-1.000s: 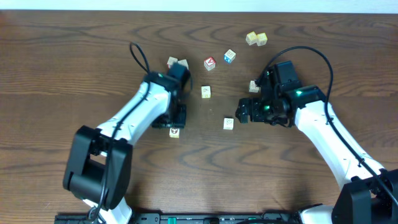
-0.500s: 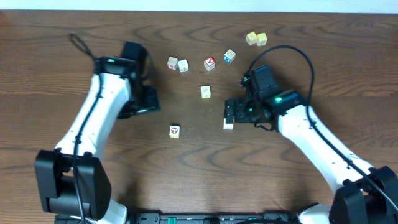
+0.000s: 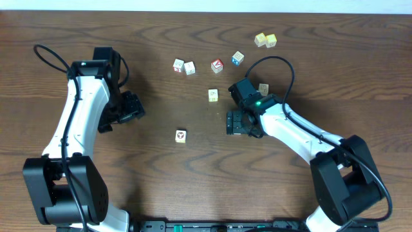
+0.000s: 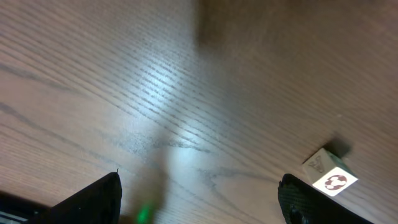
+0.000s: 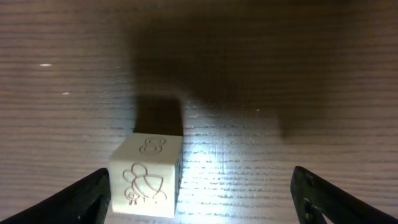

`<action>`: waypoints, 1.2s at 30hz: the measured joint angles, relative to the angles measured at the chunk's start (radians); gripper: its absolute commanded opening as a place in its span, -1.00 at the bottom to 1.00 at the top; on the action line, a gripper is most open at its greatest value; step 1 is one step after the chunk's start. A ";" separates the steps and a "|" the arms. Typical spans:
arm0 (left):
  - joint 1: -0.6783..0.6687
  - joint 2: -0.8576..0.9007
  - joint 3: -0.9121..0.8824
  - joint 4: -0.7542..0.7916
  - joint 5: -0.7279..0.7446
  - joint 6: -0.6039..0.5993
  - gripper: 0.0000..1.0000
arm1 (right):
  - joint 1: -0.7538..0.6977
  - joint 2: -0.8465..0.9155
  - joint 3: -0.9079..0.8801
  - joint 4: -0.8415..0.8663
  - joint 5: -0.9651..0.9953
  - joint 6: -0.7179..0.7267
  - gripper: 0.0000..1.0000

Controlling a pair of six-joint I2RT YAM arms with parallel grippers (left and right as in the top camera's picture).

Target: Lift 4 blocks

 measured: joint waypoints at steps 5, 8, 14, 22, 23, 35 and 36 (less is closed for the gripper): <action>0.000 0.000 -0.025 0.010 0.000 0.000 0.62 | 0.000 0.008 0.000 0.017 0.002 0.014 0.19; 0.000 0.000 -0.026 0.028 0.000 0.000 0.63 | 0.000 0.008 0.000 0.029 0.001 0.021 0.17; 0.000 0.000 -0.026 0.032 0.000 0.000 0.63 | 0.000 0.008 0.000 0.040 0.000 0.022 0.18; 0.000 0.000 -0.026 0.032 0.000 0.000 0.63 | 0.000 0.010 0.000 0.043 -0.002 0.023 -0.10; 0.000 0.000 -0.026 0.032 0.000 0.000 0.63 | 0.000 0.012 0.000 0.043 -0.002 0.026 -0.16; 0.000 0.000 -0.026 0.032 0.000 0.000 0.63 | 0.000 0.017 -0.020 0.044 -0.003 0.051 -0.17; 0.000 0.000 -0.026 0.032 0.000 0.000 0.63 | 0.000 0.017 -0.022 0.044 -0.003 0.052 -0.20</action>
